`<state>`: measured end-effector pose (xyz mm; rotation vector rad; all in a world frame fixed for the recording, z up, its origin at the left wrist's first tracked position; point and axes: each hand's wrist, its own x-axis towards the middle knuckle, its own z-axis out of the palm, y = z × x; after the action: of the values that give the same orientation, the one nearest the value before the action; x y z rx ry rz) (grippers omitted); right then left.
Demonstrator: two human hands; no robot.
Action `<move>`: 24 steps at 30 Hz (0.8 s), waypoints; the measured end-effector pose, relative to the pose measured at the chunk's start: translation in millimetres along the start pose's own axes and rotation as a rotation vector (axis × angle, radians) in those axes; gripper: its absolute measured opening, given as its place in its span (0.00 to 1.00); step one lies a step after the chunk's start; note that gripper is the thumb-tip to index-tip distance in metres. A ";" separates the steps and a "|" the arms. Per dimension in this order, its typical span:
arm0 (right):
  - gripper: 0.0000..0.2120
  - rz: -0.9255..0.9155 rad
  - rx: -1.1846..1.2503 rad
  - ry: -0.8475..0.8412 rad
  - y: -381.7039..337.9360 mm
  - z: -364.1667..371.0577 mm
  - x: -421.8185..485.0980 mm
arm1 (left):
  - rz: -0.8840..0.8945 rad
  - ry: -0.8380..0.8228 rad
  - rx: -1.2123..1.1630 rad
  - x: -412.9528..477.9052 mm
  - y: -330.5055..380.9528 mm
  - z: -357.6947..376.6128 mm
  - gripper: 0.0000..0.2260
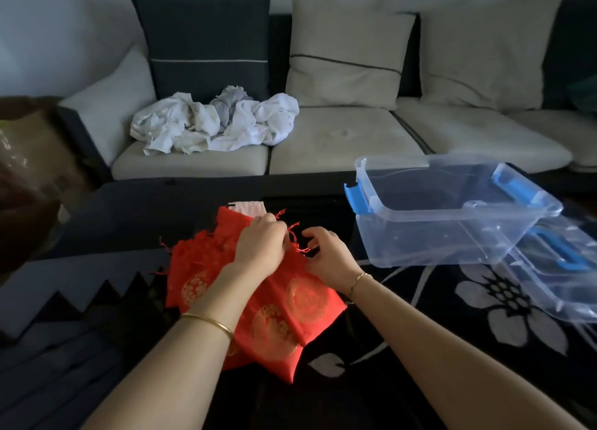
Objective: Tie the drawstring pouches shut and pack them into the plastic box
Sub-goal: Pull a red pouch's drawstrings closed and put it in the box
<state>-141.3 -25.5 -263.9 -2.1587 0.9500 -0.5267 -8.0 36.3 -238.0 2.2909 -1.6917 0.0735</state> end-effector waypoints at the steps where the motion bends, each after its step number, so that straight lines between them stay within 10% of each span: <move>1: 0.26 -0.024 0.014 0.000 1.0 -2.1 2.1 | -0.010 0.000 -0.035 3.6 -1.1 1.2 0.06; 10: 0.30 -0.152 0.219 0.142 -3.1 -35.4 -43.2 | -0.030 -0.221 -0.519 -8.1 18.1 -24.0 0.04; 24: 0.06 -0.150 0.195 0.061 5.1 -149.4 -125.4 | 0.210 -0.109 -0.226 -68.9 148.9 -82.6 0.05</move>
<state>-314.6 1.1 -178.3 -2.0561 0.7385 -0.7308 -158.8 82.0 -143.6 1.9820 -1.8840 -0.1930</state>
